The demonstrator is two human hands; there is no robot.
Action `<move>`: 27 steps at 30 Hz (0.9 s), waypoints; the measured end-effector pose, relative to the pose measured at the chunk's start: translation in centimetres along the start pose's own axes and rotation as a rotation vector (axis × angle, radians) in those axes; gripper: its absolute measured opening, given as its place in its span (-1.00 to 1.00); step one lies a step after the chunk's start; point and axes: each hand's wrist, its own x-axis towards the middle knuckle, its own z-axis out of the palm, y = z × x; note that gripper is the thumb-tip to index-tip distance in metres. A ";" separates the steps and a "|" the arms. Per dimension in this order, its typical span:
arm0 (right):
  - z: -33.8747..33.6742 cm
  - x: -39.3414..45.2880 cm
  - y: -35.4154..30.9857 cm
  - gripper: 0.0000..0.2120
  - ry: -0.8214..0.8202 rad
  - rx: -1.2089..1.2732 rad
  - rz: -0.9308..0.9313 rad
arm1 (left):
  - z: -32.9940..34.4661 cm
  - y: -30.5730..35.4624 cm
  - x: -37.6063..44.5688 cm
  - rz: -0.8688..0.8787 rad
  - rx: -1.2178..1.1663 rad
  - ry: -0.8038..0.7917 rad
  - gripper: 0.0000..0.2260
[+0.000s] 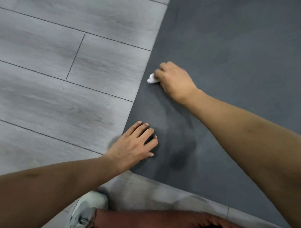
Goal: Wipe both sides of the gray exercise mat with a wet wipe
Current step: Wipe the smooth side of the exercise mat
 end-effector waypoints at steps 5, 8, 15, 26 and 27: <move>1.8 2.5 -3.0 -0.76 0.102 0.118 0.504 | -0.2 0.3 -0.7 -0.050 -0.001 -0.004 -0.55; 3.4 -2.5 -9.7 -0.80 -0.035 0.258 0.172 | -0.5 0.6 -1.2 -0.053 -0.041 -0.012 -0.54; 0.0 0.6 1.7 -0.74 -0.028 -0.029 0.233 | 0.0 1.1 -2.8 -0.042 -0.016 -0.117 -0.20; 0.2 -9.3 -6.3 -0.90 -0.092 0.043 -0.061 | 0.5 1.1 -2.8 -0.050 -0.044 -0.116 -0.23; -0.1 -8.7 -4.2 -0.87 -0.047 -0.033 -0.061 | 0.6 1.1 -2.8 -0.052 -0.048 -0.124 -0.22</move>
